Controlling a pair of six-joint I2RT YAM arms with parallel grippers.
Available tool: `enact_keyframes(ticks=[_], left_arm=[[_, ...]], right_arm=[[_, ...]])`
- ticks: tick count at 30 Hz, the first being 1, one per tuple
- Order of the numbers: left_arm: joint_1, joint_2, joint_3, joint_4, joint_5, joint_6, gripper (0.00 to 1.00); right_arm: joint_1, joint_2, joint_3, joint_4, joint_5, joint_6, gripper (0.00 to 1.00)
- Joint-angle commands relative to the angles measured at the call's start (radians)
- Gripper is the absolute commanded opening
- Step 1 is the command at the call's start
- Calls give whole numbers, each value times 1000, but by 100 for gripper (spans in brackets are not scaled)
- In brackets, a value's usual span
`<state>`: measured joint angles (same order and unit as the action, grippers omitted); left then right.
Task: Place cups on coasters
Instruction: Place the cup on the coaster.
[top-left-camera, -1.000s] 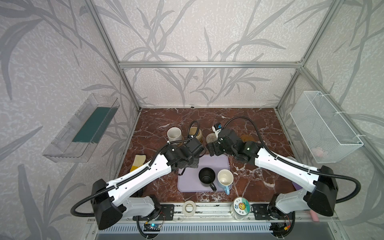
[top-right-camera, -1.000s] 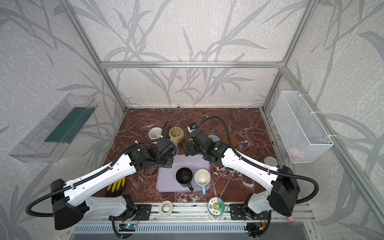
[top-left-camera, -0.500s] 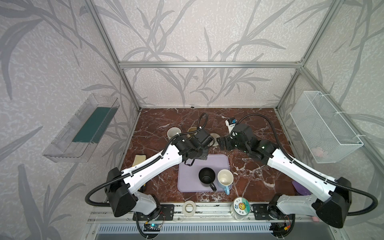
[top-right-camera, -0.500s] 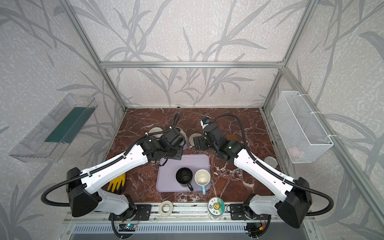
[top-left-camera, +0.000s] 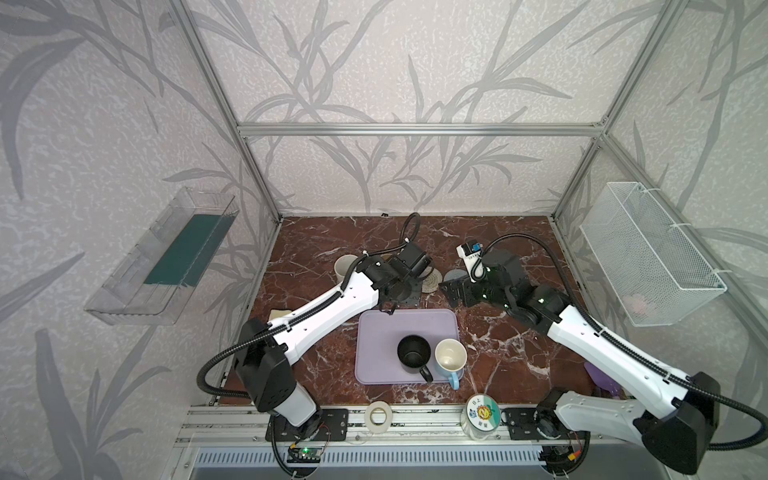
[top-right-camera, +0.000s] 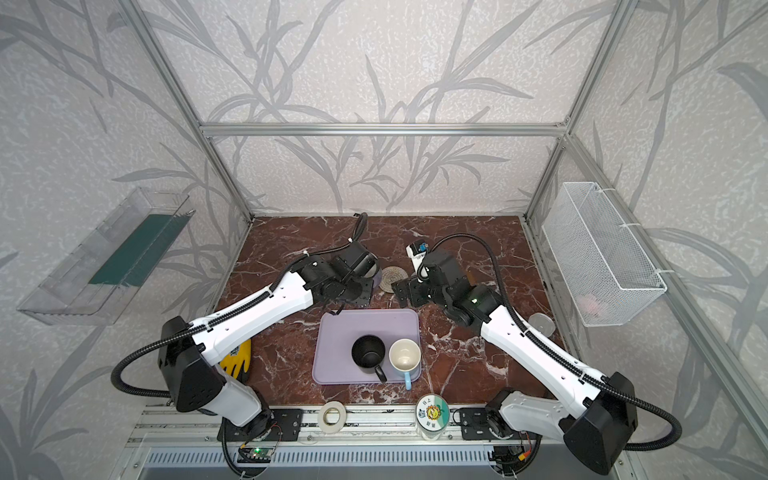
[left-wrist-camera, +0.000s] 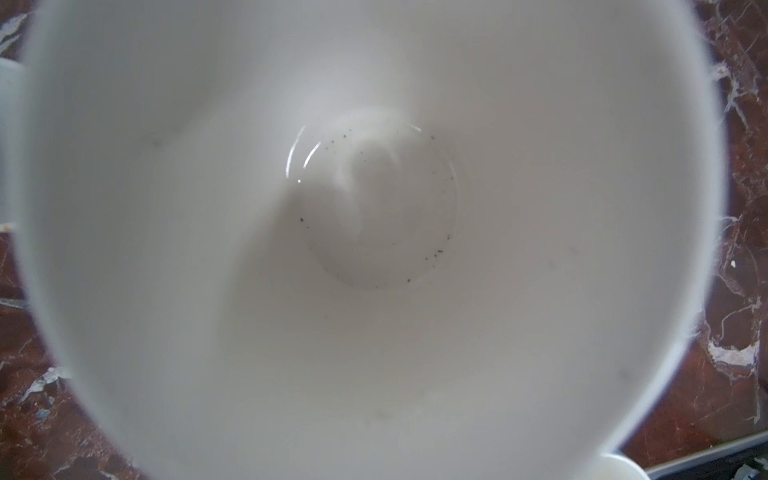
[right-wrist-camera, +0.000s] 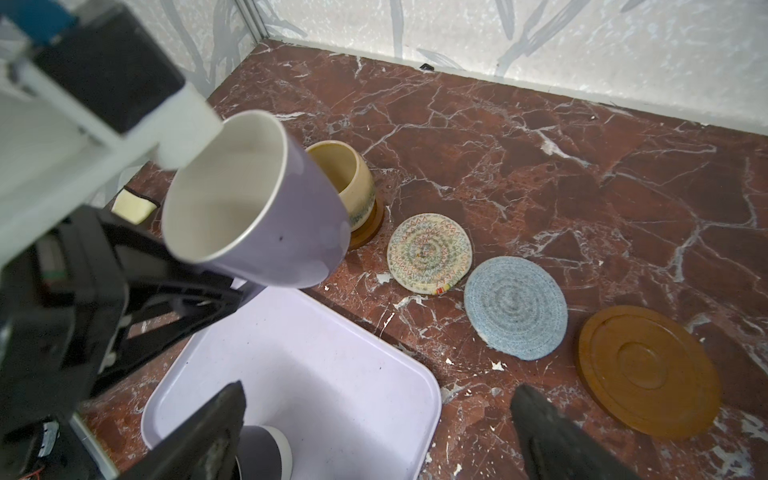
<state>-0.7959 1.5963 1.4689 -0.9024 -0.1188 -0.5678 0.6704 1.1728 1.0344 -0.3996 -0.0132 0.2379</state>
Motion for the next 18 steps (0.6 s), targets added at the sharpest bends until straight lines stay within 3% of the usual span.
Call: enact_keyframes(ticks=[1,11,14,18], left_arm=[[9,15,71,37,-5,28,0],[48,112,167,40,23,43,0],[57,140,187,49,22,42,0],[63,171,200,65,27,36,0]], right_arm=[[-9,-26,-3,29,-51,-19,99],[-26,-39,-9,-9,-7,-22,99],[-32,-10,19,-60,112,17,99],[-48,-5,13,-25,46,25,99]])
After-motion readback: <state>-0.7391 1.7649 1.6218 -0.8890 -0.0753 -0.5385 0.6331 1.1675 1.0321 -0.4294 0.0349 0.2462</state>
